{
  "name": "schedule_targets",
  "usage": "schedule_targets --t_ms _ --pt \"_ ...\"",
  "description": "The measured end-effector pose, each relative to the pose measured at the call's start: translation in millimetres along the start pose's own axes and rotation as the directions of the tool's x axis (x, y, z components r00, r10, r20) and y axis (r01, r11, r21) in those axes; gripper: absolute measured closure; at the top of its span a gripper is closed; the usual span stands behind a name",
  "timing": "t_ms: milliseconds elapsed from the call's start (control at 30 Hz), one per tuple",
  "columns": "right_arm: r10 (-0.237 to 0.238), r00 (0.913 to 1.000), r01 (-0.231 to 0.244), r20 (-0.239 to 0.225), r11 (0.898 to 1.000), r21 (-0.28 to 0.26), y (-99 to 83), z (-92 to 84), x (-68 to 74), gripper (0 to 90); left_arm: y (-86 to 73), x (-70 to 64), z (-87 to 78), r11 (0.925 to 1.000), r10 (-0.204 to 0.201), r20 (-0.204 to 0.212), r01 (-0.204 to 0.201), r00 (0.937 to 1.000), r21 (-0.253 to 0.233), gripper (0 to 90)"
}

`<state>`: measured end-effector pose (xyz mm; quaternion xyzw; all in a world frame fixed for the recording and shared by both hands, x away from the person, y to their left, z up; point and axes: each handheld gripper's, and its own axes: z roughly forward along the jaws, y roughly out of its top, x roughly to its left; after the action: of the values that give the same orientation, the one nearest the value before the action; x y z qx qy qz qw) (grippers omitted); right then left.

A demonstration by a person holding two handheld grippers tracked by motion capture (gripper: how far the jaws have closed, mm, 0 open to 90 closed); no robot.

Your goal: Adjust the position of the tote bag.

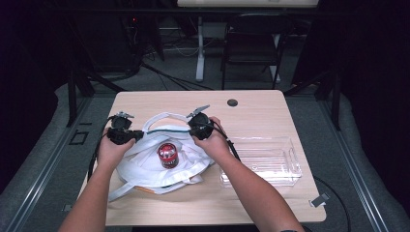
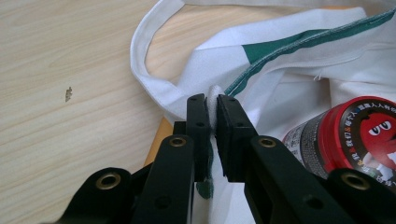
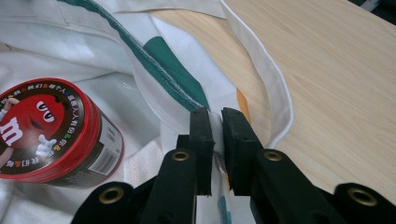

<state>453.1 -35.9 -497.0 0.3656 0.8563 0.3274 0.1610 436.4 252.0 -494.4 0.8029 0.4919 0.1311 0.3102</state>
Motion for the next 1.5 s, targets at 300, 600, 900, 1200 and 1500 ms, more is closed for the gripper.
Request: schedule_targets --t_ms 300,600,900,1200,1500 --pt "-0.006 1.0 0.005 0.008 1.0 0.022 -1.9 5.4 0.0 82.2 -1.6 -1.0 6.4 1.0 -0.006 -0.007 0.006 1.0 0.006 84.1" --pt "-0.01 0.9999 0.009 0.013 0.999 0.035 -2.0 7.2 0.7 82.1 -2.4 -1.4 8.9 0.9999 -0.009 -0.014 0.009 0.9999 0.011 84.1" --pt "-0.002 0.9999 0.002 0.013 0.999 0.032 -2.4 8.9 1.7 81.7 -2.8 -0.8 11.0 0.9997 -0.01 -0.018 0.011 0.9998 0.022 84.1" --pt "0.005 0.9999 -0.005 0.013 1.0 0.025 -3.0 11.3 2.5 81.5 -3.8 -0.5 11.2 0.9997 -0.017 -0.024 0.018 0.9995 0.014 82.8" --pt "-0.001 0.9998 0.001 0.019 0.999 0.04 -3.2 10.5 0.6 80.4 -3.5 -3.8 -5.4 1.0 -0.004 -0.031 0.004 0.9995 0.008 67.2"
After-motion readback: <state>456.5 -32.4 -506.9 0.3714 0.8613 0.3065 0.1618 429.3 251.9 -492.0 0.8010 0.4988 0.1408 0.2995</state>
